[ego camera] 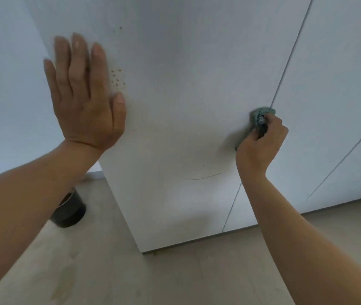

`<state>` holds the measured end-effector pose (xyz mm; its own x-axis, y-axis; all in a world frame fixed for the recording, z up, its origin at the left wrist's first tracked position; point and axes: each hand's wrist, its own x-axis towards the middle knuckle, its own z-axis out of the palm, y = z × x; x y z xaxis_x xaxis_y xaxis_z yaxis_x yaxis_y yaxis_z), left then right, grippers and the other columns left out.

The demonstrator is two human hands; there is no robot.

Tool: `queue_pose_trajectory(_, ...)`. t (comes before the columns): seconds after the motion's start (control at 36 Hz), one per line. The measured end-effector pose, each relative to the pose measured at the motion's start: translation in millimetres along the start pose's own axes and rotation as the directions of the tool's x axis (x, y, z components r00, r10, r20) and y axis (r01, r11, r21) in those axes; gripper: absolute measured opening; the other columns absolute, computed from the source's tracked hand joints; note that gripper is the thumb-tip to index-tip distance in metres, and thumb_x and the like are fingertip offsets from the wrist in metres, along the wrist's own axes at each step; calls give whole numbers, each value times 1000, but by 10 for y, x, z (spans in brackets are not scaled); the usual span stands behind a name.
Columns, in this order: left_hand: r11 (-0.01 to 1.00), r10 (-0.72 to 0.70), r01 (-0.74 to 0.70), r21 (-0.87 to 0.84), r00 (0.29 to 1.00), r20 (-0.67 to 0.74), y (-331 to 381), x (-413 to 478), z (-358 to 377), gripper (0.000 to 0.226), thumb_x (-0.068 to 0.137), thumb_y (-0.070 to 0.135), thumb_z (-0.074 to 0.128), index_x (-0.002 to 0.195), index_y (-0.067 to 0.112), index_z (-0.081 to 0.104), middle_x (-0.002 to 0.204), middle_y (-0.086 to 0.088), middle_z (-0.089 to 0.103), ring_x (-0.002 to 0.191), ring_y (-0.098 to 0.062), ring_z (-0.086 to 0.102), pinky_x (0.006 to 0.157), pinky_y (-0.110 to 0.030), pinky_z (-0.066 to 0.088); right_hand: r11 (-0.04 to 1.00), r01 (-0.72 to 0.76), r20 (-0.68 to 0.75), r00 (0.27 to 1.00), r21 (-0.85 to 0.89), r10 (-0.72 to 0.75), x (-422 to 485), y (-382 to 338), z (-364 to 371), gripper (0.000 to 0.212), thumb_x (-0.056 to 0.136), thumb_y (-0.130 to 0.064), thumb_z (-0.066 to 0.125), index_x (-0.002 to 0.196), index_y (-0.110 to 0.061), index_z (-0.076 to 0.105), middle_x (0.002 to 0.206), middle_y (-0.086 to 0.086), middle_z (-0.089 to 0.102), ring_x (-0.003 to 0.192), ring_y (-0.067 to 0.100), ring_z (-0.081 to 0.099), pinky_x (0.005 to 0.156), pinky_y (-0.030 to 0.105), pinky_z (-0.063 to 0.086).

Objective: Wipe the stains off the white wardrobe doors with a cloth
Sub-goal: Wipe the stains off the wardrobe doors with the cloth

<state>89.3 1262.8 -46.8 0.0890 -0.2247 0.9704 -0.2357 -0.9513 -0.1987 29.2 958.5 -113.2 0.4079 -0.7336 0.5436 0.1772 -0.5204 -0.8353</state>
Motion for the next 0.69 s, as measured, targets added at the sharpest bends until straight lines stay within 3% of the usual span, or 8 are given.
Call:
queue_pose_trajectory(0.11, 1000, -15, 15, -24, 1000, 7, 15, 38, -5, 63, 101, 29, 35, 151, -9, 38, 152, -40, 37, 141, -61, 32, 121, -64, 18, 998, 25, -229, 973, 58, -11, -89, 76, 353, 50, 77, 10, 40, 120, -2, 62, 109, 11, 54, 99, 30, 54, 88, 32, 46)
queue_pose_trajectory(0.19, 1000, -20, 20, -17, 999, 26, 58, 38, -16, 64, 99, 26, 34, 148, -14, 40, 149, -44, 37, 138, -65, 33, 120, -65, 18, 994, 69, -327, 944, 90, -35, -121, 102, 507, 51, 74, 9, 37, 118, 1, 63, 106, 5, 49, 96, 24, 52, 87, 35, 47)
queue_pose_trajectory(0.31, 996, -80, 83, -33, 993, 84, 187, 93, -82, 68, 95, 25, 40, 146, -20, 37, 148, -49, 32, 137, -70, 28, 121, -66, 15, 991, 78, -355, 934, 111, -33, -103, 99, 498, 50, 74, 8, 37, 117, 3, 62, 106, 7, 49, 97, 10, 45, 88, 37, 47)
queue_pose_trajectory(0.42, 998, -55, 53, 36, 996, 71, 210, 104, -56, 69, 95, 28, 45, 147, -16, 38, 148, -47, 35, 137, -68, 30, 122, -63, 17, 991, 61, -332, 943, 122, -17, -124, 55, 468, 49, 75, 13, 39, 117, 2, 63, 105, 16, 54, 97, 24, 51, 87, 42, 48)
queue_pose_trajectory(0.5, 998, 18, -22, 55, 997, 76, 202, 58, -29, 68, 97, 31, 43, 153, -7, 37, 152, -39, 38, 142, -57, 32, 124, -58, 16, 989, 28, -300, 954, 147, 18, -199, -17, 503, 48, 75, 13, 40, 114, 1, 64, 103, 17, 56, 95, 31, 53, 85, 46, 48)
queue_pose_trajectory(0.56, 997, 44, -49, 59, 996, 76, 189, 26, -14, 67, 98, 32, 42, 154, -4, 36, 154, -35, 38, 144, -51, 32, 124, -58, 18, 983, 135, -241, 965, 125, -102, -374, -95, 566, 38, 80, 8, 43, 111, 1, 65, 100, 21, 58, 92, 34, 53, 85, 38, 46)
queue_pose_trajectory(0.61, 996, 49, -54, 69, 996, 76, 179, 18, -3, 67, 98, 32, 43, 154, -4, 36, 154, -34, 38, 145, -50, 32, 123, -59, 20, 921, 380, -115, 922, 84, -370, -634, -156, 629, 31, 85, 5, 49, 109, -6, 65, 97, 22, 59, 91, 32, 52, 87, 32, 41)
queue_pose_trajectory(0.69, 996, 39, -46, 75, 996, 85, 173, 17, -10, 67, 98, 31, 44, 154, -5, 36, 155, -35, 38, 145, -51, 31, 123, -59, 18, 707, 702, 97, 701, 81, -707, -811, -121, 702, 38, 83, 10, 54, 108, -18, 59, 101, 12, 56, 89, 29, 49, 77, 45, 46)
